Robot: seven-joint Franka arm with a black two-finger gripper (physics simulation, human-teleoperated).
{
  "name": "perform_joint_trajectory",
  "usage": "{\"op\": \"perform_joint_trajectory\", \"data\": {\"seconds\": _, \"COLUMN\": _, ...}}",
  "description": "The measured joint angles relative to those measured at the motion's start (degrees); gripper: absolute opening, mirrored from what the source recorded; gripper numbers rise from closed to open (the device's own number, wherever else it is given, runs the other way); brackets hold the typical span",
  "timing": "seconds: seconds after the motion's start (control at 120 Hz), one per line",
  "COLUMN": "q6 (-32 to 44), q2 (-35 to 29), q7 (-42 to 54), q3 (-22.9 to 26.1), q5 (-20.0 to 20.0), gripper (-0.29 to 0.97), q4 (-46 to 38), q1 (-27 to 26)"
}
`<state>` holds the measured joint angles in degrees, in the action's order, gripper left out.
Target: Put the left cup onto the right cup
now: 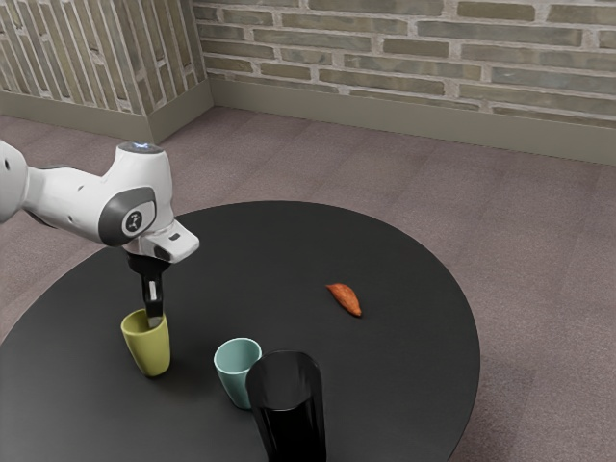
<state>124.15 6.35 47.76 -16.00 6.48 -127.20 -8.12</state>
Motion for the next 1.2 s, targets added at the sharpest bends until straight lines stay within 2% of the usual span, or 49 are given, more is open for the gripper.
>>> {"op": "perform_joint_trajectory", "data": {"seconds": 0.192, "q6": 0.2, "q2": -0.4, "q7": -0.7, "q3": 0.0, "q5": -0.1, "gripper": -0.04, "q4": 0.0, "q1": -0.3}}
{"op": "perform_joint_trajectory", "data": {"seconds": 0.467, "q6": 0.0, "q2": -2.3, "q7": -2.0, "q3": 0.2, "q5": -0.1, "gripper": -0.09, "q4": 0.7, "q1": -1.6}}
{"op": "perform_joint_trajectory", "data": {"seconds": 0.825, "q6": -4.0, "q2": -8.5, "q7": -5.5, "q3": 0.5, "q5": 2.8, "gripper": -0.11, "q4": 5.6, "q1": -10.3}}
{"op": "perform_joint_trajectory", "data": {"seconds": 1.2, "q6": -6.5, "q2": -10.4, "q7": -9.7, "q3": 7.8, "q5": 4.7, "gripper": -0.11, "q4": 7.8, "q1": -12.7}}
